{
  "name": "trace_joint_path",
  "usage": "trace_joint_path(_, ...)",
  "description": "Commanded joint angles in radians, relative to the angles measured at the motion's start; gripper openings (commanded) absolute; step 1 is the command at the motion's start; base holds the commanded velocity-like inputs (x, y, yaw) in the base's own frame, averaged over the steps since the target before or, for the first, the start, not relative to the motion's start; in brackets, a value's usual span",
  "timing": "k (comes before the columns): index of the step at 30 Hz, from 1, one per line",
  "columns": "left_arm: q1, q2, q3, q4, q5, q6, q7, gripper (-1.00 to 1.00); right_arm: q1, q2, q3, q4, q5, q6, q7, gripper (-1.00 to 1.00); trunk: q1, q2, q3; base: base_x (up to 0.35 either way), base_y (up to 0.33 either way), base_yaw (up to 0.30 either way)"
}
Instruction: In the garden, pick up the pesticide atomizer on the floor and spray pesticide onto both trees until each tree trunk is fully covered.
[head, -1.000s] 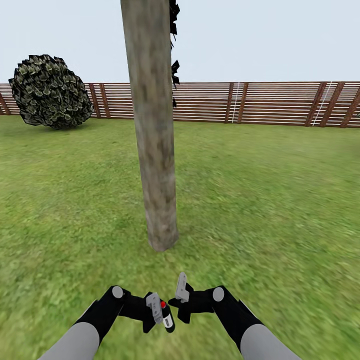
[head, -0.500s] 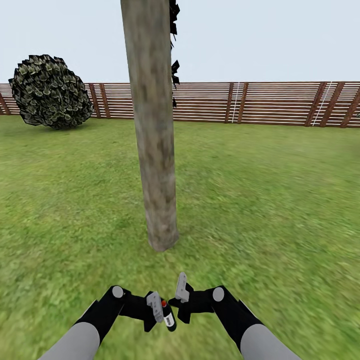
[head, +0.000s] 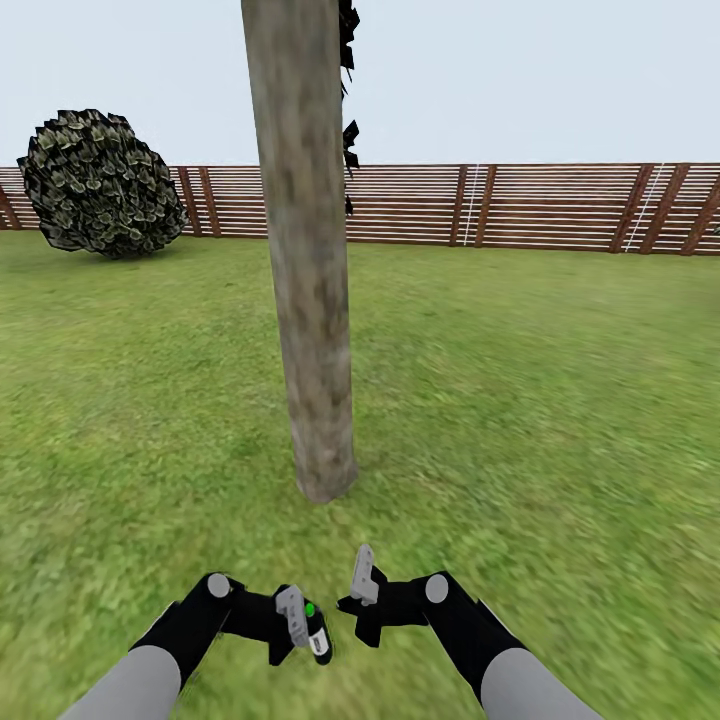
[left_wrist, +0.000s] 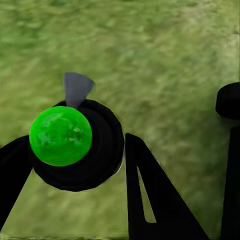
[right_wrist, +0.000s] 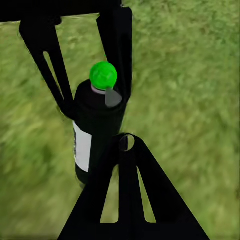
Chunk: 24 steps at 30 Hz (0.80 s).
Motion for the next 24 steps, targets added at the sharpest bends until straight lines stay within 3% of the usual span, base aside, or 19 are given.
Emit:
trace_joint_path(1,0.0,0.011,0.008,-0.001,-0.01,-0.01,-0.003,-1.0,0.0,0.0,-0.001,-0.001,0.01,-0.006,0.0,-1.0,0.0,0.0,-0.001,0.0,0.0,0.0)
trace_joint_path(9,0.009,0.144,0.007,-0.001,-0.014,-0.011,-0.003,-1.0,0.0,0.0,-0.001,-0.001,0.011,-0.006,0.0,-1.0,0.0,0.0,-0.001,0.0,0.0,0.0)
trace_joint_path(13,0.011,0.196,0.007,-0.001,-0.015,-0.011,-0.003,-1.0,0.0,0.0,-0.001,0.001,0.011,-0.007,0.0,-1.0,0.0,0.0,-0.001,0.0,0.0,0.0)
trace_joint_path(16,0.012,0.254,0.007,-0.001,-0.031,-0.012,-0.003,-1.0,0.0,0.0,-0.001,0.007,0.012,-0.009,0.0,-1.0,0.0,0.0,-0.001,0.0,0.0,0.0)
trace_joint_path(17,0.012,0.262,0.008,-0.001,-0.033,-0.013,-0.003,-1.0,0.0,0.0,0.0,0.007,0.012,-0.01,0.0,1.0,0.0,0.0,-0.001,0.0,0.0,0.0)
trace_joint_path(22,0.013,0.282,0.008,-0.001,-0.035,-0.013,0.012,-1.0,0.0,0.0,-0.004,0.011,0.015,-0.01,-0.007,1.0,0.0,0.0,-0.001,0.0,0.0,0.0)
trace_joint_path(24,0.012,0.281,0.015,0.0,-0.033,-0.011,0.052,-1.0,0.001,0.0,-0.005,0.024,0.014,-0.012,-0.016,1.0,0.0,0.0,-0.001,0.0,0.0,0.0)
